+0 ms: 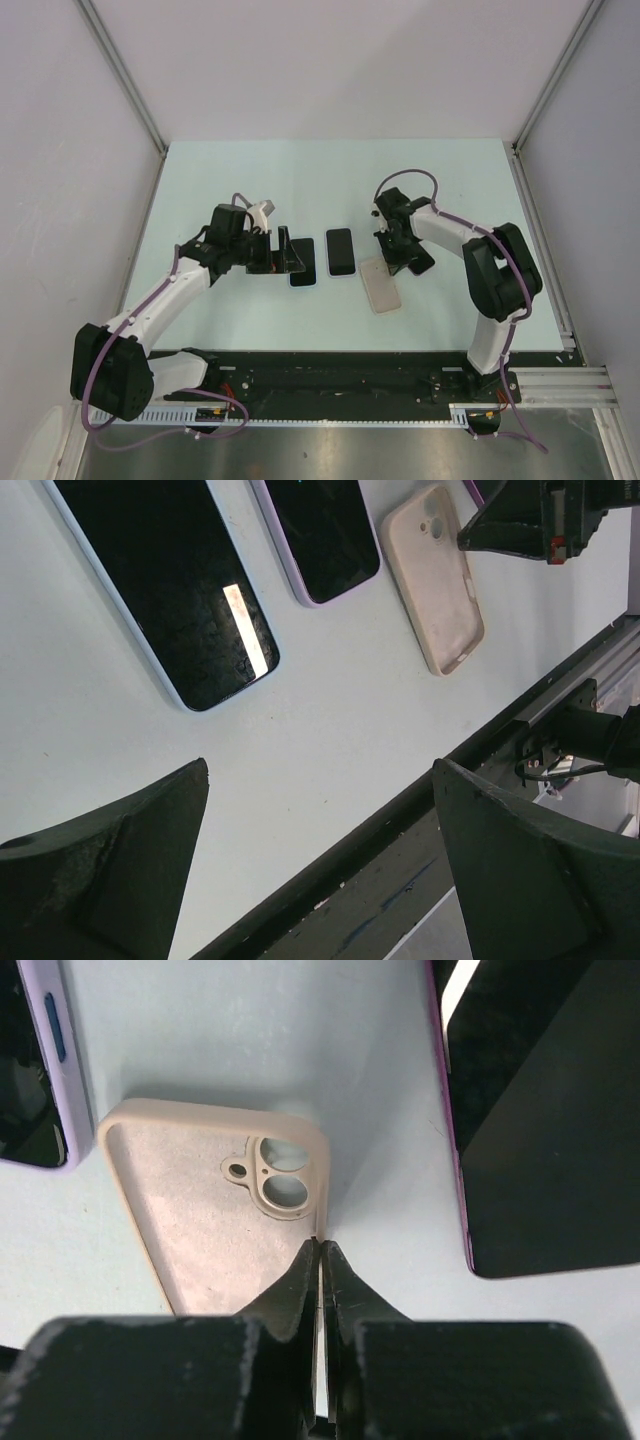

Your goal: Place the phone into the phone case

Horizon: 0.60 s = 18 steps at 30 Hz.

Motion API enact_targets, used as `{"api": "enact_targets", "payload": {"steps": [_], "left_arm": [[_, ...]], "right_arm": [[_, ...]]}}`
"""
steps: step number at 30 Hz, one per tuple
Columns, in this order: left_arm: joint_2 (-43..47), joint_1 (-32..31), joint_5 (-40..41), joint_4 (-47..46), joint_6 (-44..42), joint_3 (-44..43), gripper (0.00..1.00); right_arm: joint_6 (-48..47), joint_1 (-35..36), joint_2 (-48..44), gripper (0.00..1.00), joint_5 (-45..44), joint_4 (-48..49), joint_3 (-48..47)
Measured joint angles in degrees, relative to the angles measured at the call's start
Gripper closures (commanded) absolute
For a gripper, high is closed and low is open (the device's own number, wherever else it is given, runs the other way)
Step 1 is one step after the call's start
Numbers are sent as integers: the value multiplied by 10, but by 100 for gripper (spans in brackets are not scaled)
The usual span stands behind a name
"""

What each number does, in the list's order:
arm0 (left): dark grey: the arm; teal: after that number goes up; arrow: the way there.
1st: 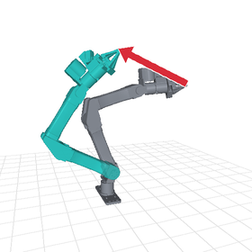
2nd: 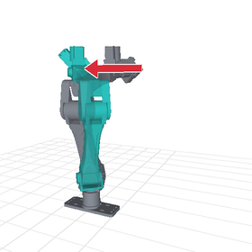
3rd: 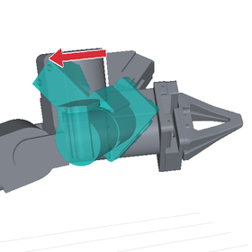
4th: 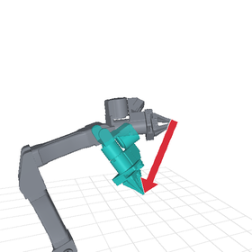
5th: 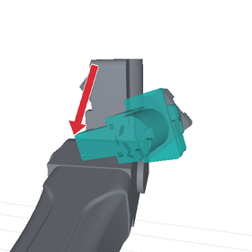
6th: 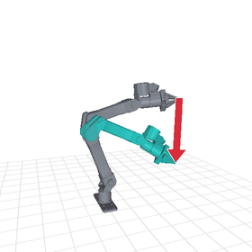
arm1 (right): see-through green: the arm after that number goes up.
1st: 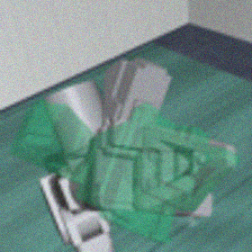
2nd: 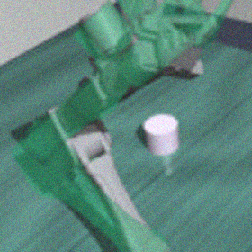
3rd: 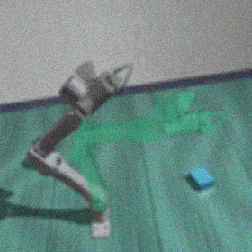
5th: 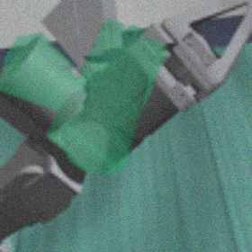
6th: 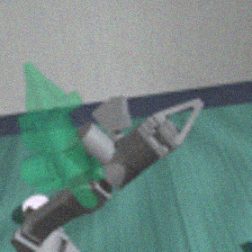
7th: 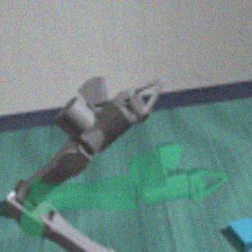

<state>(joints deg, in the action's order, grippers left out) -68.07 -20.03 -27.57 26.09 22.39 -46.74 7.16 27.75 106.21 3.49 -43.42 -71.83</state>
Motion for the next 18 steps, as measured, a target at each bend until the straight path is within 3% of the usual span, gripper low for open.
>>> {"api": "enact_targets", "payload": {"steps": [7, 9, 10, 12, 14, 15, 18], "left_arm": [[0, 0, 0, 0, 0, 0, 3], [0, 0, 0, 0, 0, 0, 3], [0, 0, 0, 0, 0, 0, 3], [0, 0, 0, 0, 0, 0, 3], [0, 0, 0, 0, 0, 0, 3], [0, 0, 0, 0, 0, 0, 2], [6, 0, 0, 0, 0, 0, 2]], "right_arm": [[14, -23, -20, 82, -17, -37, 0], [19, -24, -20, 68, -19, -44, 0], [22, -23, -20, 54, -19, -45, 0], [29, -23, -21, 51, -21, -45, 0], [32, -23, -26, 36, -24, -45, 0], [34, -23, -30, 3, -29, -45, 0], [34, -25, -57, 0, -49, -40, 0]]}}
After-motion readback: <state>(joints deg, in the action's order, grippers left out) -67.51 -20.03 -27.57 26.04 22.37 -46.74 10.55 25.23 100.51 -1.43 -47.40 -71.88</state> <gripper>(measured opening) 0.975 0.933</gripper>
